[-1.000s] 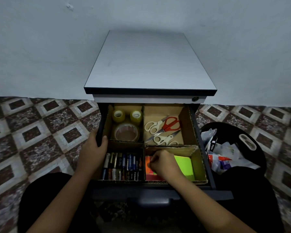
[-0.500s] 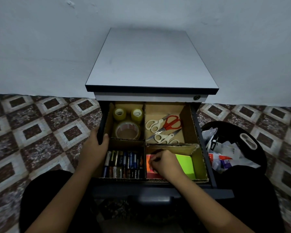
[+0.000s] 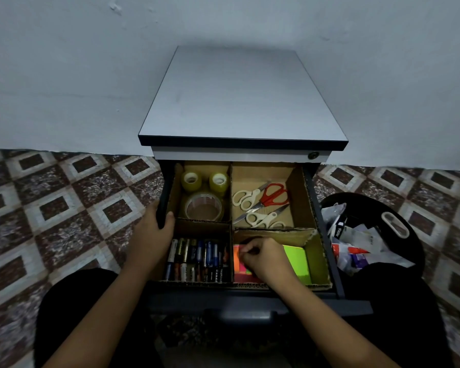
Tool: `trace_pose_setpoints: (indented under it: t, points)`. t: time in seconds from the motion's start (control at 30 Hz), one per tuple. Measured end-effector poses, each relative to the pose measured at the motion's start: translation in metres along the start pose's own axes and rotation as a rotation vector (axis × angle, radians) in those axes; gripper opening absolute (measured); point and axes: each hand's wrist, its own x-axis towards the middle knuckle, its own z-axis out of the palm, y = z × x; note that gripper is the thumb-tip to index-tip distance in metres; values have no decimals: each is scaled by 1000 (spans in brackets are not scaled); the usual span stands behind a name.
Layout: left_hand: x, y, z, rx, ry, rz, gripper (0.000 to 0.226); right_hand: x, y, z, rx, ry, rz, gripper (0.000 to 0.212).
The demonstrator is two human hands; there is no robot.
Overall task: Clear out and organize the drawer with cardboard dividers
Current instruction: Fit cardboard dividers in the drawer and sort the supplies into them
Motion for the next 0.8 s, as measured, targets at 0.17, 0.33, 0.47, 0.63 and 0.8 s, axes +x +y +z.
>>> trace_pose_setpoints:
  t: [0.17,0.33,0.47,0.63,0.8]
  points:
    - [1,0,0,10,-2,-6,49,-3,-3,-4,2,-17,-31,13]
    - [0,-1,0,-11,0,2,47,-1,-20,-40,-3,-112,-131,11]
    - [0,0,0,-23,1,13,44,30,-26,-81,-109,6,-247,11]
    - [0,0,0,-29,0,22,46,92,-5,-95,-491,-103,-317,21]
    - [0,0,-1,-32,6,27,45,121,11,-75,-729,-281,-306,28]
